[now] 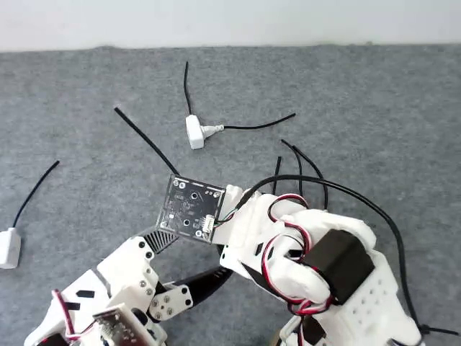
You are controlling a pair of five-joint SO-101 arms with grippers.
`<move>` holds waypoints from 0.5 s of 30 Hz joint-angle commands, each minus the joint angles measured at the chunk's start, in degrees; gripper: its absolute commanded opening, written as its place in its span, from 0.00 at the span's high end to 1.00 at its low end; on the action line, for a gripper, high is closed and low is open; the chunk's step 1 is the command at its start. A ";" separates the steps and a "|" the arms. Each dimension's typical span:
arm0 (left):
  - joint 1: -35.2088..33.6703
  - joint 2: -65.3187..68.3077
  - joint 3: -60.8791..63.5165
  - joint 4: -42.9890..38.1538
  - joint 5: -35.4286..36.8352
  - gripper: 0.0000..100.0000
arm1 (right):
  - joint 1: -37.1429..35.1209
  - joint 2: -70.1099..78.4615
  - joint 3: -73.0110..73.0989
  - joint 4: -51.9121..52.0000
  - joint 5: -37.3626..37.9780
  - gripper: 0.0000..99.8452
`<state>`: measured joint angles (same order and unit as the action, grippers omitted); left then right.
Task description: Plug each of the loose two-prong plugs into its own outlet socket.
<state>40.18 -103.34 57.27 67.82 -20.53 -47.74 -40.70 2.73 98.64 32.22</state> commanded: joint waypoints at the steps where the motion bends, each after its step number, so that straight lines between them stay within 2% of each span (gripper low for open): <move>1: 2.11 -0.97 -1.45 -1.14 -0.53 0.73 | 0.57 -0.48 0.97 -1.89 -0.62 0.99; 8: -1.67 -0.97 -1.10 -1.49 -0.62 0.73 | 0.57 -5.67 0.88 -0.66 -0.26 0.99; 15: -1.76 -0.97 -1.10 -1.49 -0.53 0.73 | 0.57 -9.45 2.20 0.31 -0.44 0.99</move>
<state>38.77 -103.34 57.27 67.82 -20.53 -47.91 -49.05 4.84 98.46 32.22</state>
